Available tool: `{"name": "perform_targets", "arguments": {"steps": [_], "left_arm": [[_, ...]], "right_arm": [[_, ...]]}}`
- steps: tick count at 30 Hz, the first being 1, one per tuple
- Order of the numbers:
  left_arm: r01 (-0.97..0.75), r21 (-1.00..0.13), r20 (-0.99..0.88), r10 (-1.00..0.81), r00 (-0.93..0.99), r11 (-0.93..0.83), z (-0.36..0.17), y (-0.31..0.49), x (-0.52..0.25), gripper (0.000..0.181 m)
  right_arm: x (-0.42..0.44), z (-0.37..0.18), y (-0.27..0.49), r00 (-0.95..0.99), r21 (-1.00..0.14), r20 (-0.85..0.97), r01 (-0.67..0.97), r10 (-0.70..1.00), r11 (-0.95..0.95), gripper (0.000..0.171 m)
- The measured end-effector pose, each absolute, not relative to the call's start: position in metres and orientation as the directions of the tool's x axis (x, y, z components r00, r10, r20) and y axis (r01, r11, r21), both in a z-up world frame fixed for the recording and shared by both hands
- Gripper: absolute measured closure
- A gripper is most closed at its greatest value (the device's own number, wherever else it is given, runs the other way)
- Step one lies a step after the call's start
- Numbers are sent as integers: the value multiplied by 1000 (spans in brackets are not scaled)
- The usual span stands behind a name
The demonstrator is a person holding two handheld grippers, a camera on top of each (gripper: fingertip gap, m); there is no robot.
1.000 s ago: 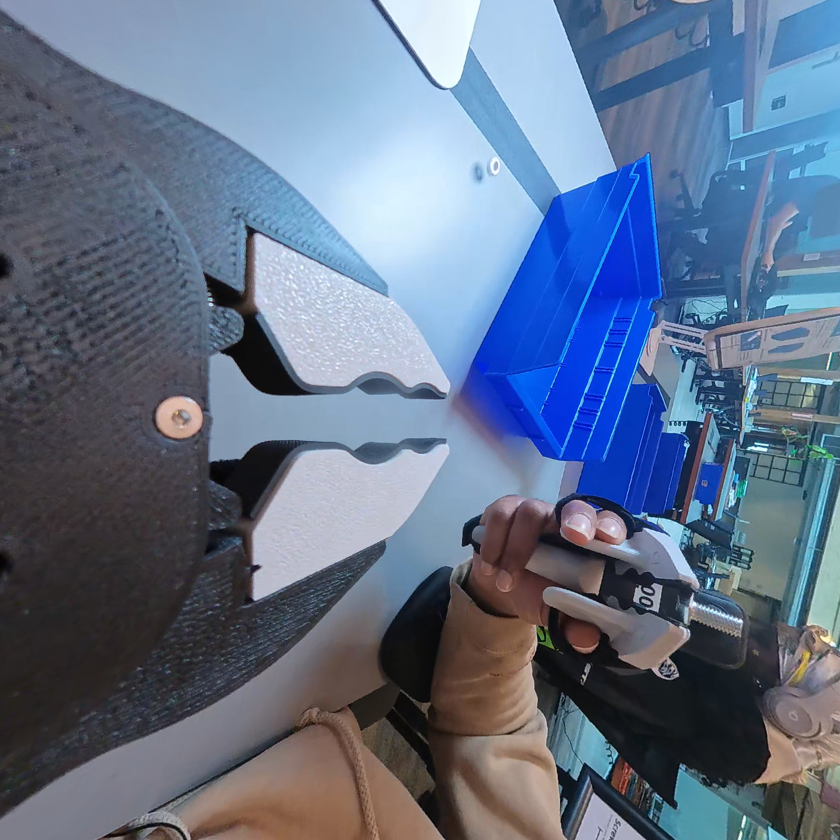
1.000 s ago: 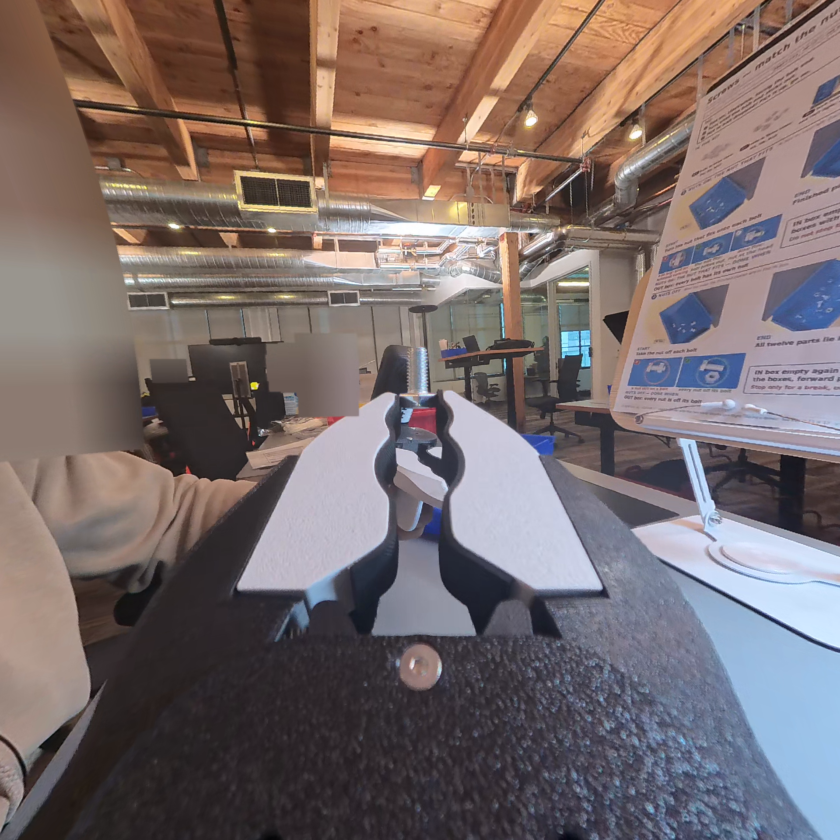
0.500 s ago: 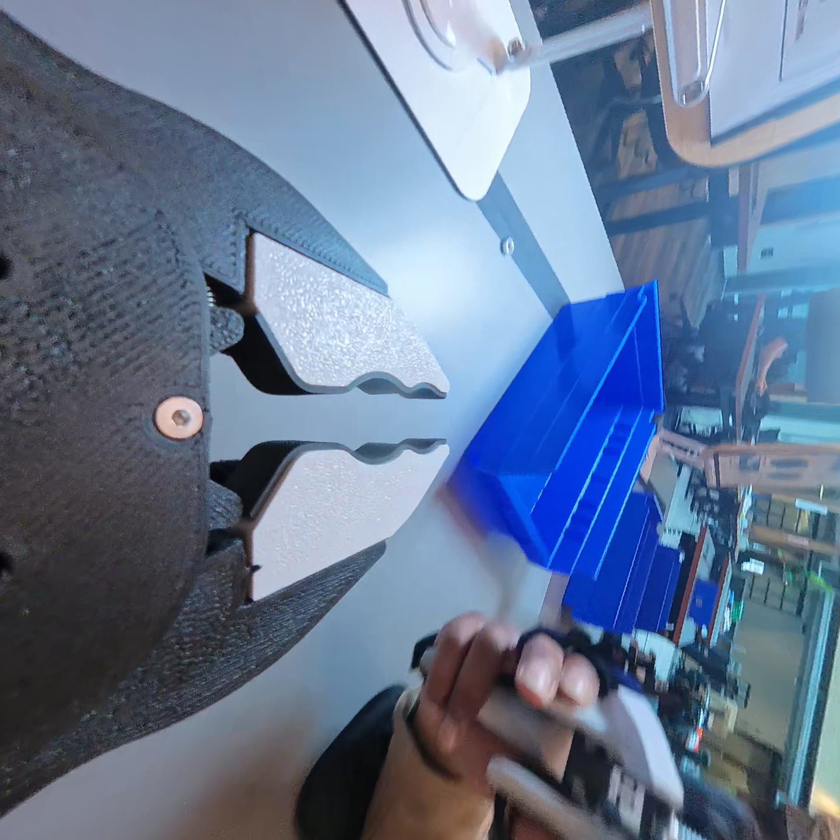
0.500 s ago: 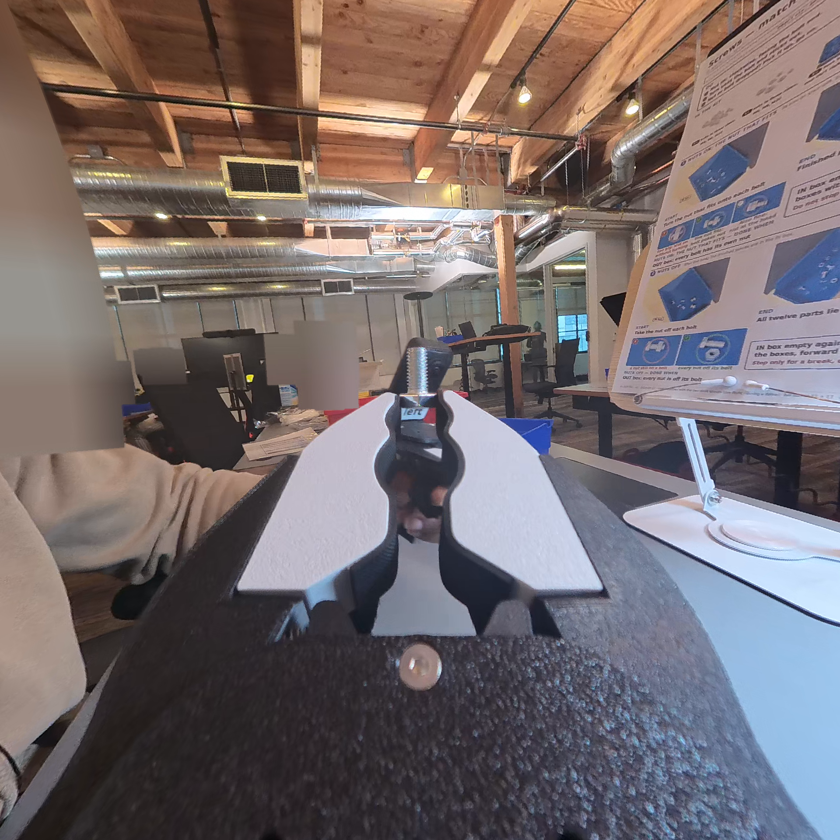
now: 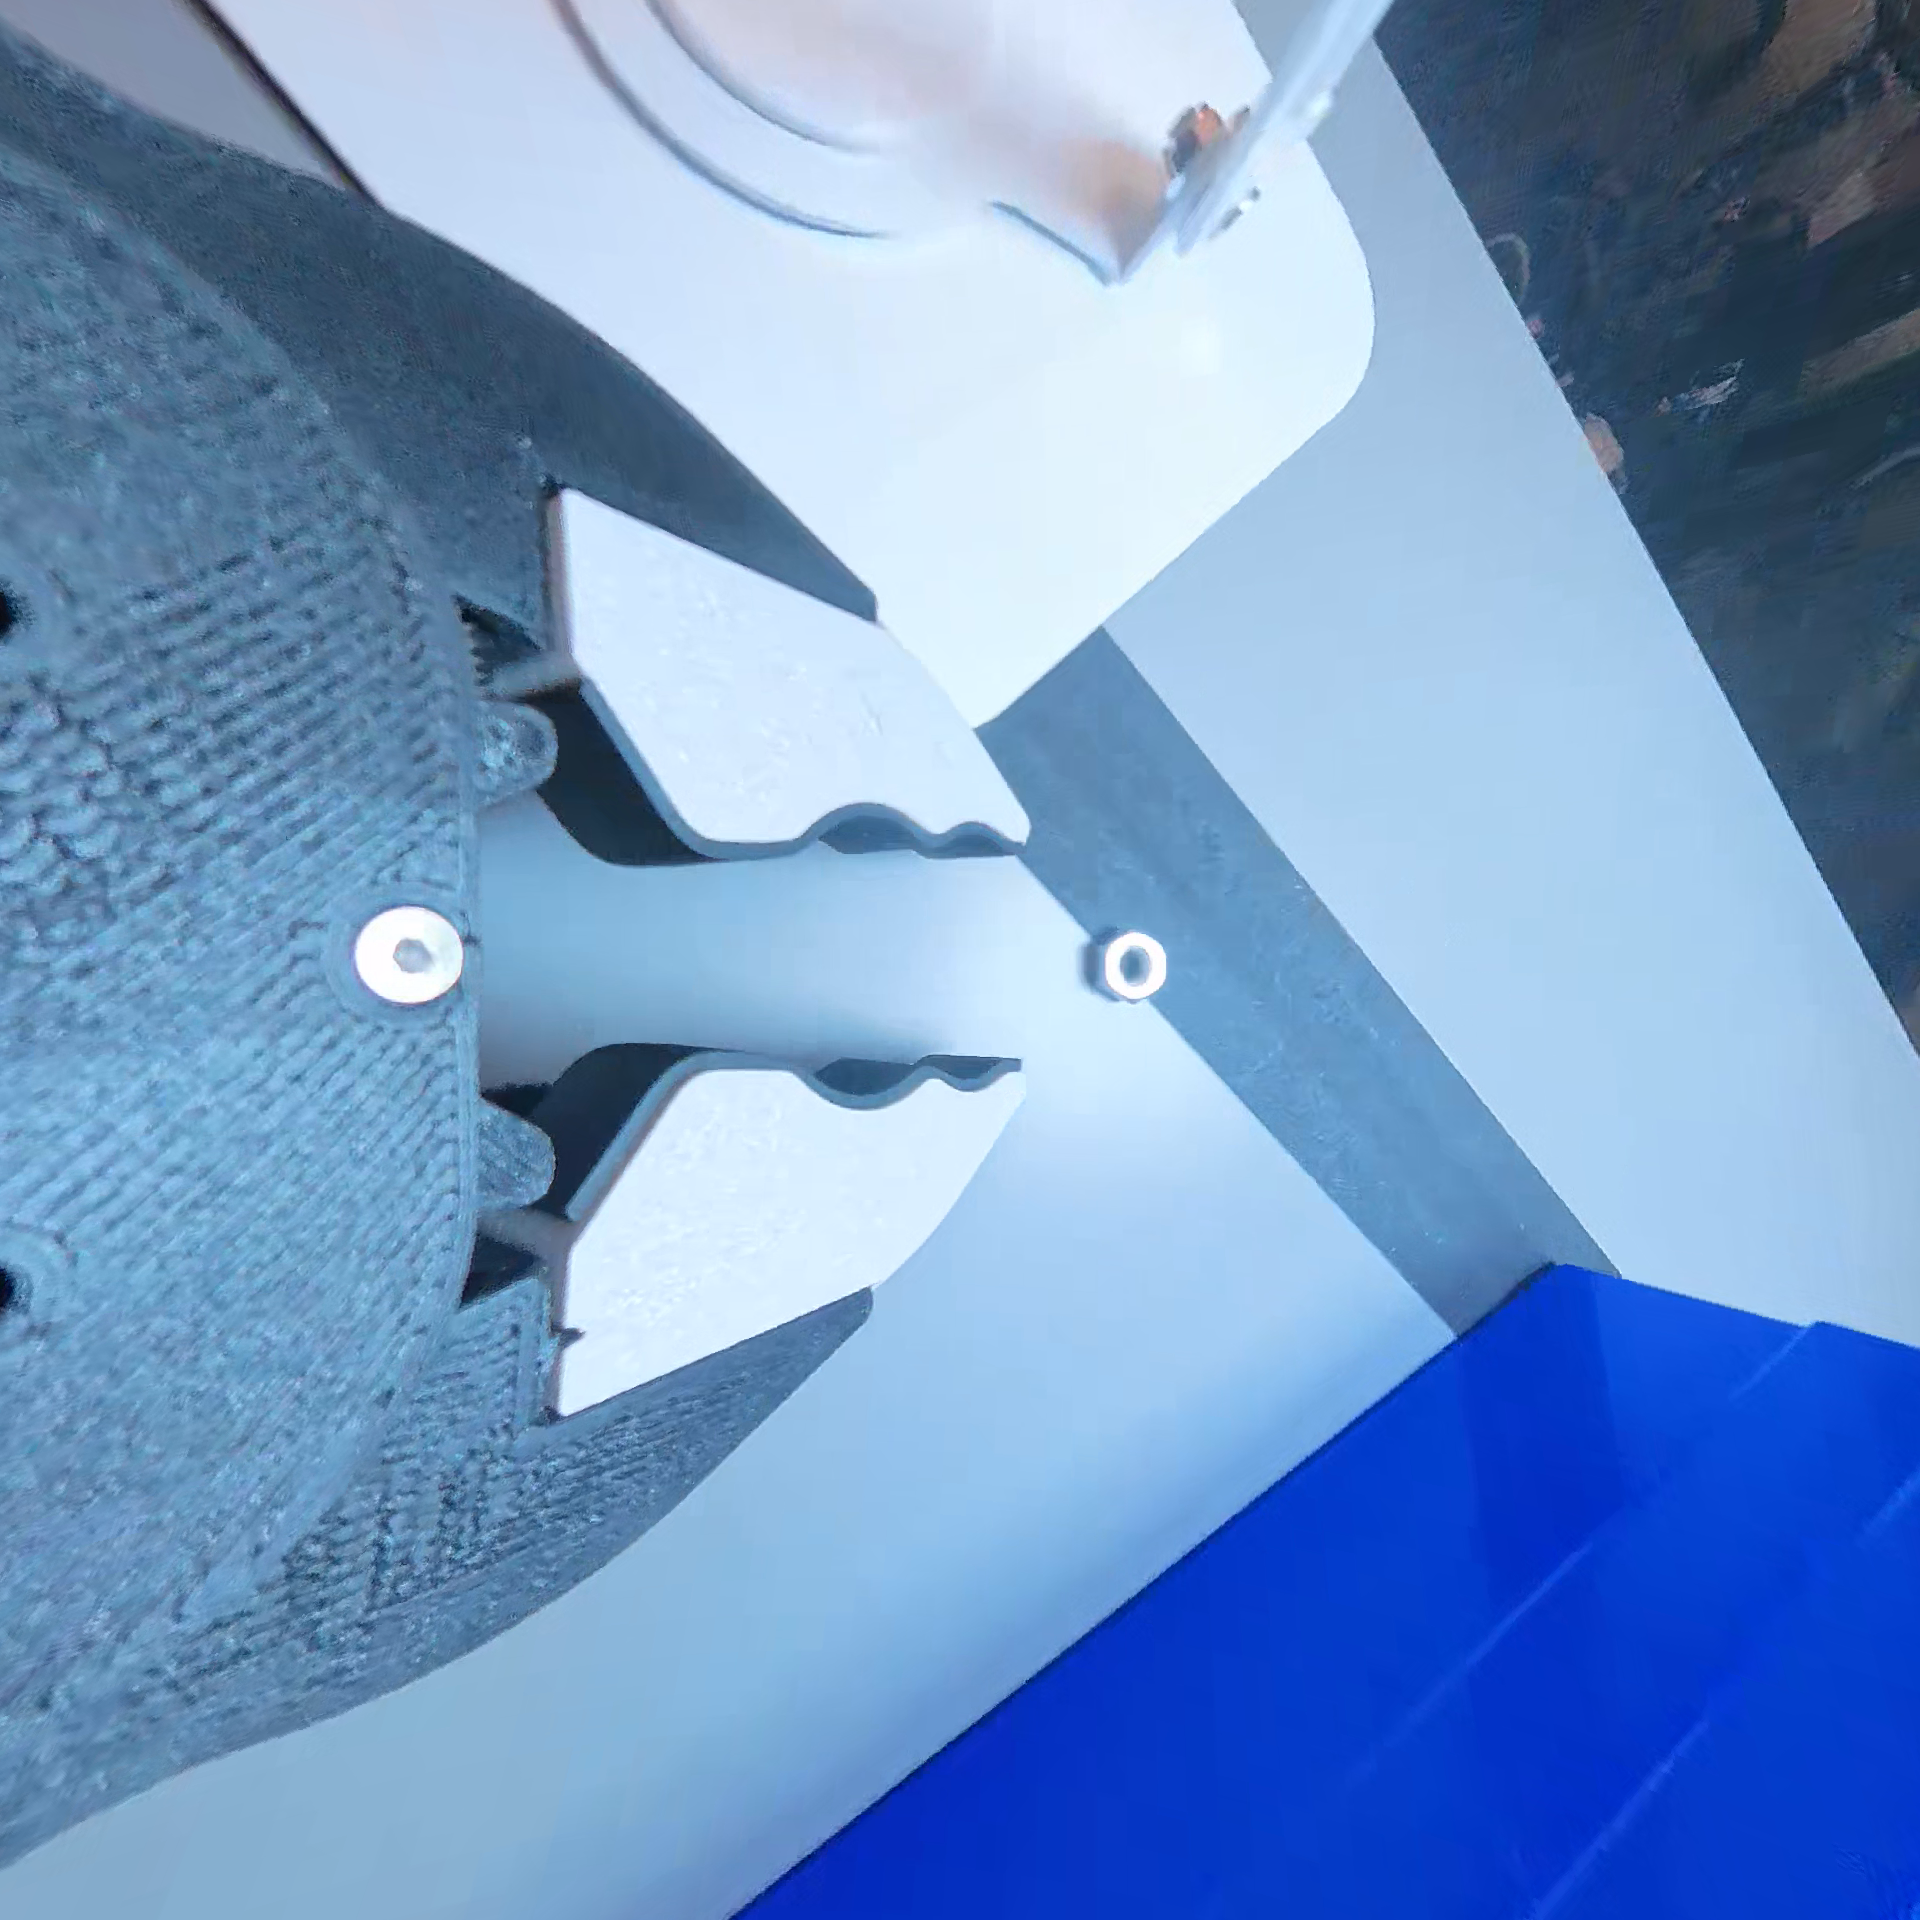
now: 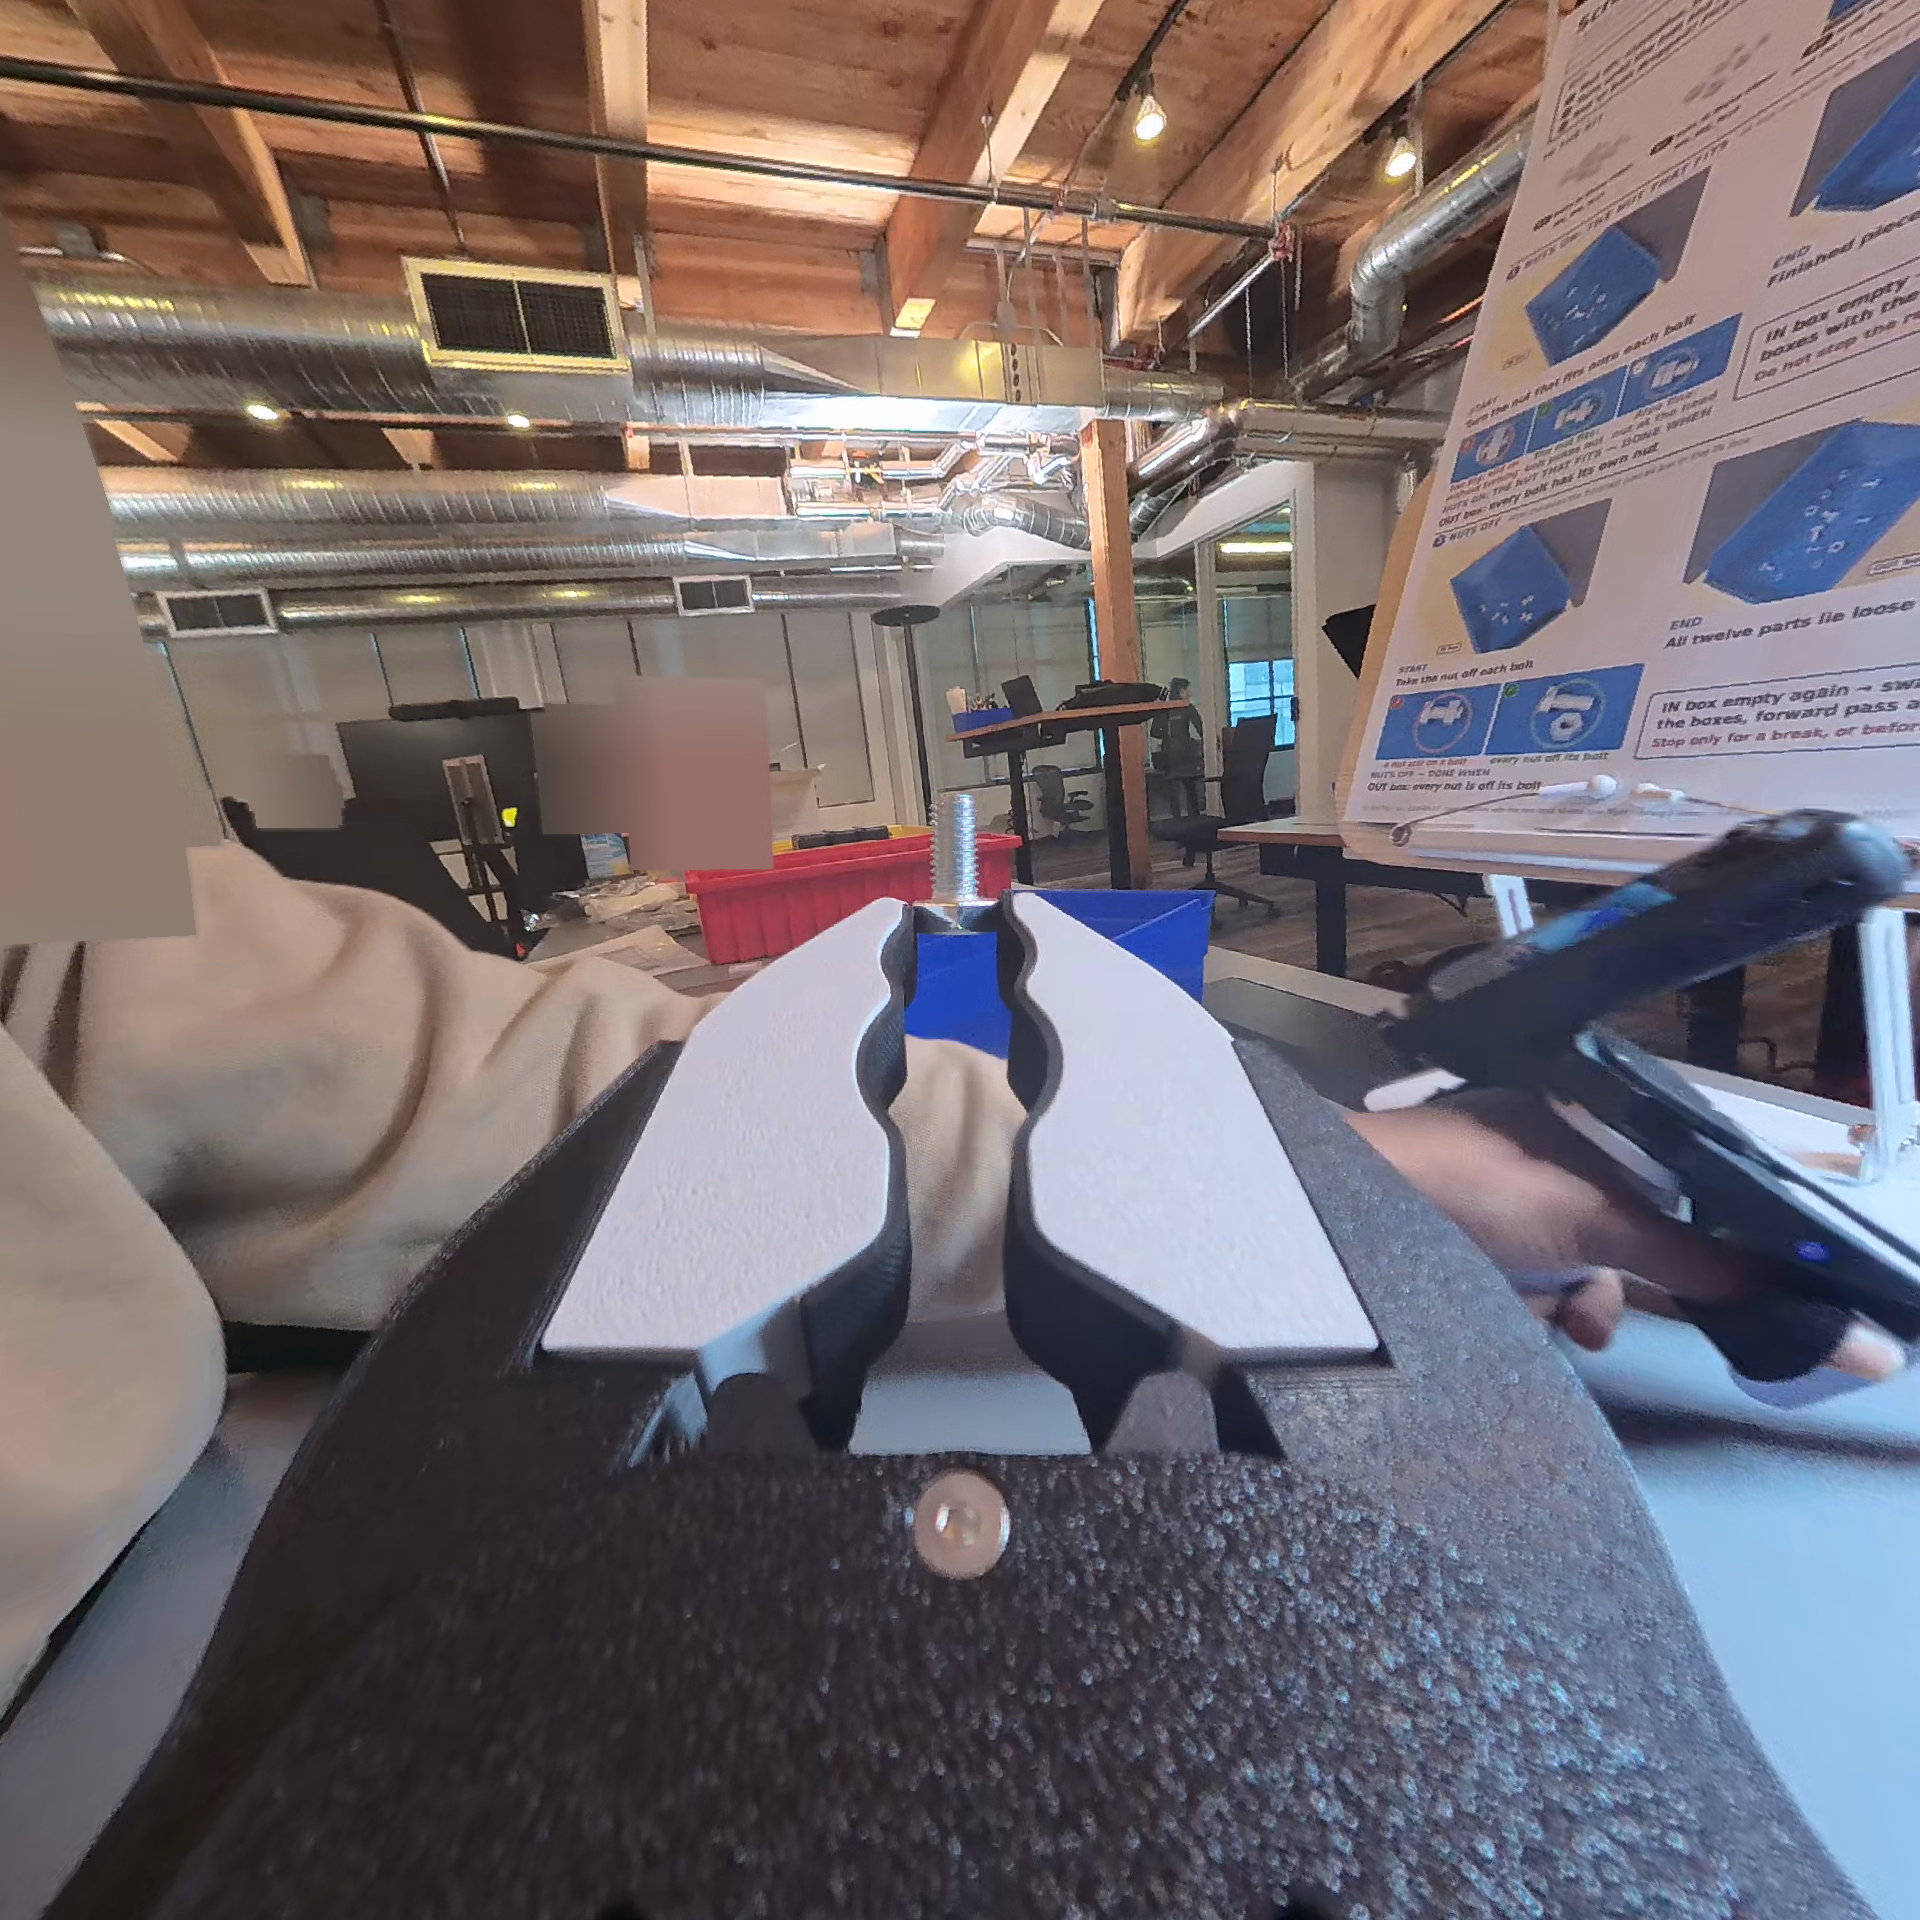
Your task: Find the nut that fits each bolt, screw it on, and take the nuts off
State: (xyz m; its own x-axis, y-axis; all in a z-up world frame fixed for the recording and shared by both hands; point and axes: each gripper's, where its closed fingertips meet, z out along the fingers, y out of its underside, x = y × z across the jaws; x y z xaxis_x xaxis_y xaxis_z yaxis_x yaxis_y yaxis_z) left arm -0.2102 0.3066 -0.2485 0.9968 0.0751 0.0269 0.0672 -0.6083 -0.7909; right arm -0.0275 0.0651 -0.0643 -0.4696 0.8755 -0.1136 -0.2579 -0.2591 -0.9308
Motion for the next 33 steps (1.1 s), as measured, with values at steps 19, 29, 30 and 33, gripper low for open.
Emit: {"name": "perform_targets", "arguments": {"steps": [19,29,30,33], "left_arm": [[-118,-786,-21,-165,986,-606,-235,279,-189,166],[-239,-919,1,-609,793,-314,-84,76,-86,166],[-249,-918,6,-637,771,-310,-77,63,-78,166],[-281,-902,35,-703,710,-328,-65,36,-55,166]], "right_arm": [[-19,-59,64,-494,-926,-116,-260,861,-274,156],[-37,-87,47,-486,-944,-160,-178,859,-277,157],[-41,-90,42,-486,-946,-163,-170,859,-276,157],[-49,-96,20,-501,-953,-157,-148,851,-263,156]]}}
